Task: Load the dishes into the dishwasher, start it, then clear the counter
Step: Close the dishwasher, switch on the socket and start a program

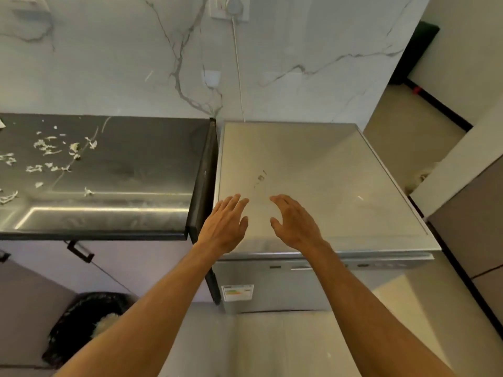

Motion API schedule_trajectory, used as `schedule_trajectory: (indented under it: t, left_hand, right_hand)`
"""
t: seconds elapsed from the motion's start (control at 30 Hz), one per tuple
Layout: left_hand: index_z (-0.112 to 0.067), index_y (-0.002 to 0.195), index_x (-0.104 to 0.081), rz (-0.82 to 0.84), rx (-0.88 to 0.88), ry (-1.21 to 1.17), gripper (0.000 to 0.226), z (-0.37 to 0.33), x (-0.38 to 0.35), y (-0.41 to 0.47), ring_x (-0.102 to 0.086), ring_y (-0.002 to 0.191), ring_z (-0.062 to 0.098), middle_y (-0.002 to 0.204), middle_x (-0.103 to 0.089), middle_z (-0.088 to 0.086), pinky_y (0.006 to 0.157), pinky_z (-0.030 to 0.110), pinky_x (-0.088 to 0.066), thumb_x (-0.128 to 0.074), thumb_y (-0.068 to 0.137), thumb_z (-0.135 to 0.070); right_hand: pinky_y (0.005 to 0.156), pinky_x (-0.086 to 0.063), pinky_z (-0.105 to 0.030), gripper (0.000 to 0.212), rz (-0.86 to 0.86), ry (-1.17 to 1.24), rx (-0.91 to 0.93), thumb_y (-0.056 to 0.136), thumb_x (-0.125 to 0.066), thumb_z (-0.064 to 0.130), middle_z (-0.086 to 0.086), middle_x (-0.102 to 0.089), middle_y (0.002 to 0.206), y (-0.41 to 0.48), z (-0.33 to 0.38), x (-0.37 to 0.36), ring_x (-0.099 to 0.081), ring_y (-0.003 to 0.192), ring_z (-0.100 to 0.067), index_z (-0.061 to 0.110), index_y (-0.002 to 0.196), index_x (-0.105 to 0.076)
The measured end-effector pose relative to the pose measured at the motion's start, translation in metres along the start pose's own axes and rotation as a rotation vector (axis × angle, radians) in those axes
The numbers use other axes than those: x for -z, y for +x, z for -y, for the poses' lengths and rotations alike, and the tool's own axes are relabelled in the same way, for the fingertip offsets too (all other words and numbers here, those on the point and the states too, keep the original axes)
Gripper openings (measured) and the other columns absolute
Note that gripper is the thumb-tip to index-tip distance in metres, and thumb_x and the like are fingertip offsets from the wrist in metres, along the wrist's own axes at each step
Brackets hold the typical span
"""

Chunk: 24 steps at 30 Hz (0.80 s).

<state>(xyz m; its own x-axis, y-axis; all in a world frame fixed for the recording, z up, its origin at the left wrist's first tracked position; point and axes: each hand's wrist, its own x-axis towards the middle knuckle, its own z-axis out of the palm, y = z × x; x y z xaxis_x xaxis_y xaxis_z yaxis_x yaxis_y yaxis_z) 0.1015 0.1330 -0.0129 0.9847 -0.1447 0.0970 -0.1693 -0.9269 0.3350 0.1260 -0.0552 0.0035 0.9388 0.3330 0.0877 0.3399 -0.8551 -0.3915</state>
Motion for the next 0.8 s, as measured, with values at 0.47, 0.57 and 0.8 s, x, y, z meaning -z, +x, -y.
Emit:
schedule_trajectory:
  t: [0.47, 0.57, 0.8]
  left_hand:
    - [-0.025, 0.152, 0.016, 0.175, -0.076, 0.303, 0.119, 0.026, -0.074, -0.071, 0.024, 0.145, 0.019, 0.159, 0.021, 0.0, 0.119, 0.041, 0.011, -0.071, 0.074, -0.046]
    - [-0.023, 0.154, 0.006, 0.03, -0.118, 0.356, 0.12, 0.033, -0.087, -0.071, 0.011, 0.148, 0.022, 0.162, 0.008, 0.001, 0.12, 0.042, 0.006, -0.078, 0.071, -0.045]
    - [-0.018, 0.152, -0.02, -0.242, -0.218, 0.354, 0.108, 0.044, -0.113, -0.068, -0.018, 0.145, 0.029, 0.157, -0.025, 0.007, 0.119, 0.045, -0.01, -0.082, 0.067, -0.039]
  right_hand:
    - [0.122, -0.015, -0.044, 0.086, 0.006, -0.133, 0.202, 0.08, -0.069, 0.051, -0.008, -0.032, 0.157, -0.079, -0.07, -0.078, -0.025, 0.146, -0.03, 0.012, 0.149, -0.036]
    - [0.122, -0.004, -0.041, 0.101, -0.084, -0.208, 0.206, 0.075, -0.069, 0.061, -0.007, -0.024, 0.161, -0.07, -0.067, -0.097, -0.018, 0.149, -0.028, 0.013, 0.154, -0.026]
    - [0.119, -0.014, -0.045, 0.108, -0.343, -0.318, 0.235, 0.067, -0.069, 0.07, -0.011, -0.037, 0.153, -0.062, -0.071, -0.134, -0.032, 0.142, -0.031, 0.009, 0.149, -0.034]
